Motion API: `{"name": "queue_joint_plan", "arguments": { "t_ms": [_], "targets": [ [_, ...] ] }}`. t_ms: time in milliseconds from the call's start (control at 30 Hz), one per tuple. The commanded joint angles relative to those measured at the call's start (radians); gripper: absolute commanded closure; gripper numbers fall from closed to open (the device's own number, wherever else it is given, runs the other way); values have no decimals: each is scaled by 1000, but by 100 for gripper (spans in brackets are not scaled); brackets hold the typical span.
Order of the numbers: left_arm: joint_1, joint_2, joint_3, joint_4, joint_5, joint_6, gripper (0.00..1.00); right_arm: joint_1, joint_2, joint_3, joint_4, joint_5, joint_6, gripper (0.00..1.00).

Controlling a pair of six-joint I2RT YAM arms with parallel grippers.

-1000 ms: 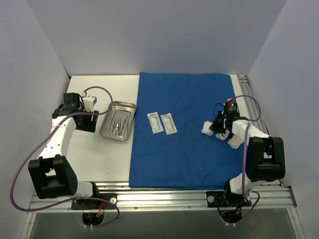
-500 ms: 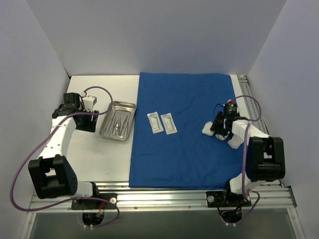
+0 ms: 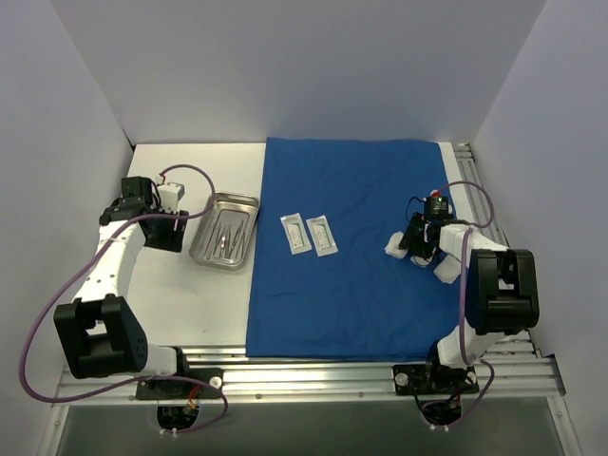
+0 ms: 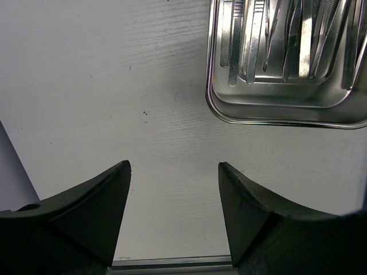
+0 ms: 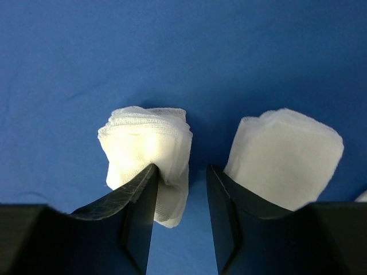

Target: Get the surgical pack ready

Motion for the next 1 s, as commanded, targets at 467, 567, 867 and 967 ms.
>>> {"name": "queue_joint_plan", "arguments": {
  "t_ms": [467,567,867,967],
  "targets": [
    [3,9,28,14,-1,-4,28,-5,74,-45,143,-130,9,70],
    [3,9,28,14,-2,-4,28,-6,77,-50,149,-131,13,76],
    [3,13,29,13,-5,-4,28,-6,8,-39,126,-140,4,100],
    [3,4,26,11,-11,-6,28,-6,-18,-38,128,-147,1,100]
  ]
}}
